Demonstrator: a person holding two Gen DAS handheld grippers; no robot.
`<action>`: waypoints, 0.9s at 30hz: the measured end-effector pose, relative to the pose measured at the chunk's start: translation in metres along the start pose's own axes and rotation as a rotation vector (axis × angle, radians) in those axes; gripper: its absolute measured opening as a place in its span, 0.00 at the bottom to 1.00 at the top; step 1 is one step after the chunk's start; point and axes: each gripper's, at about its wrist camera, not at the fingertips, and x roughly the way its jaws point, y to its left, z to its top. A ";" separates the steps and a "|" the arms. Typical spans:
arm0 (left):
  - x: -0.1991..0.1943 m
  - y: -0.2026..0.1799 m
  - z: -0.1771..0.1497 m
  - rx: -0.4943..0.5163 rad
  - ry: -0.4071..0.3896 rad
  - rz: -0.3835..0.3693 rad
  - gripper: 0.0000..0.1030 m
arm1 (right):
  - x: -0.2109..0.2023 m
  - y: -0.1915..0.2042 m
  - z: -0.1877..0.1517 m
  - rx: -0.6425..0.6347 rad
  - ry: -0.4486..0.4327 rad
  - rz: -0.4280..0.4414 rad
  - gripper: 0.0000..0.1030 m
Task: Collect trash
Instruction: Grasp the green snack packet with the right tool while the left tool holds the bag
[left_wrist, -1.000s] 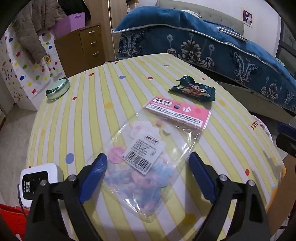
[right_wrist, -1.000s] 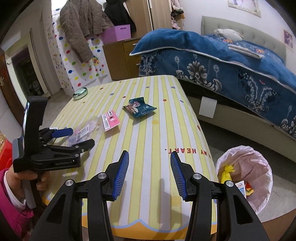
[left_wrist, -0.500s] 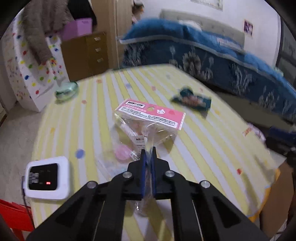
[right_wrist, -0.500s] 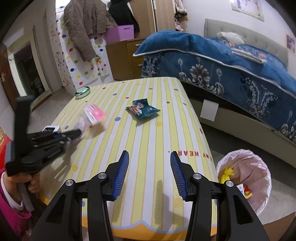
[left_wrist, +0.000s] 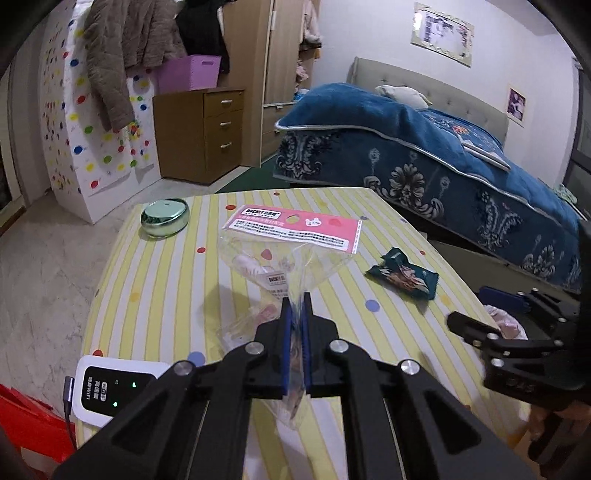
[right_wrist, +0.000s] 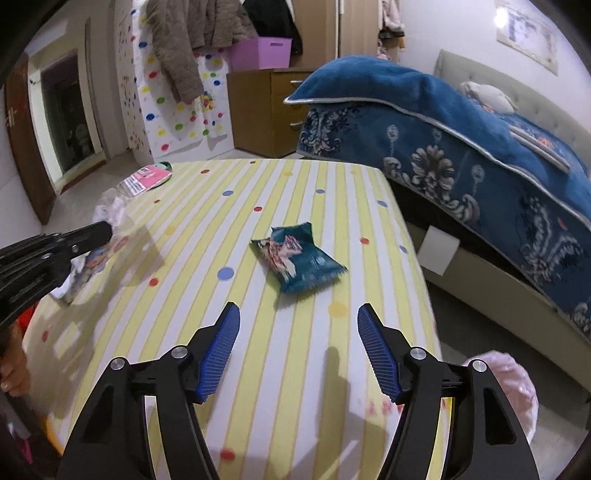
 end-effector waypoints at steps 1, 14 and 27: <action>0.001 0.001 0.000 -0.004 0.004 0.000 0.03 | 0.004 0.001 0.002 0.000 0.004 0.010 0.61; 0.001 -0.003 -0.001 0.004 0.001 0.011 0.03 | 0.051 0.007 0.034 -0.121 0.072 -0.026 0.56; 0.006 -0.006 -0.008 0.014 0.035 0.002 0.03 | 0.051 -0.003 0.026 -0.092 0.096 0.031 0.48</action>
